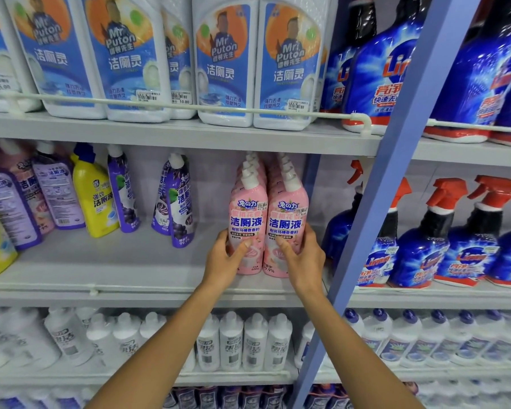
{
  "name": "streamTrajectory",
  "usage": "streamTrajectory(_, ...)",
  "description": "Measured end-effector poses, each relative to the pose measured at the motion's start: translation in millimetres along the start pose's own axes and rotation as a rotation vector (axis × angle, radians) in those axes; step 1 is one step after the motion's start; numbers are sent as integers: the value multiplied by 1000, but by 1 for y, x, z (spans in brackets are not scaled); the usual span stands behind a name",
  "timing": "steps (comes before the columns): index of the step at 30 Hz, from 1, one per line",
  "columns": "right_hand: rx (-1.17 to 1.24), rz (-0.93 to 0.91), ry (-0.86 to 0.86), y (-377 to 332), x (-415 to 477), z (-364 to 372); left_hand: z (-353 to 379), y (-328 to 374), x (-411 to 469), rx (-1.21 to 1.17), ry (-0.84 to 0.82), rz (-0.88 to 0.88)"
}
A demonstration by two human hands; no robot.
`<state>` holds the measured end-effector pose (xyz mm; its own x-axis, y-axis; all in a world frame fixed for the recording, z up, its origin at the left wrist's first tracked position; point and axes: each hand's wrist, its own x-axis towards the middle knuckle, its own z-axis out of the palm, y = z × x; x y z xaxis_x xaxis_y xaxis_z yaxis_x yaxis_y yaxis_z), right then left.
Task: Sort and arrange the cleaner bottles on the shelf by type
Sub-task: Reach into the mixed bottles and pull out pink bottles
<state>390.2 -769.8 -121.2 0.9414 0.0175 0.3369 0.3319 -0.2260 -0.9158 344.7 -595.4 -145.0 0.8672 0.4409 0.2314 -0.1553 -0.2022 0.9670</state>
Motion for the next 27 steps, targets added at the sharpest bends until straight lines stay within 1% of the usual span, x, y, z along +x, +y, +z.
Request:
streamTrajectory(9,-10,-5,-29,1,-2,1,-1,-1,1,3,-34,-49)
streamTrajectory(17,-70,48,-128,-12,-1,-16,-8,17,0,3,-105,-96)
streamTrajectory(20,-27,112,-118,-20,-11,-22,-15,24,-4,20,-152,-92)
streamTrajectory(23,26,158,-84,-32,-31,-26,-24,35,-14,-12,-173,-91)
streamTrajectory(27,98,229,-21,-44,-64,-21,-57,43,-34,8,-179,-111)
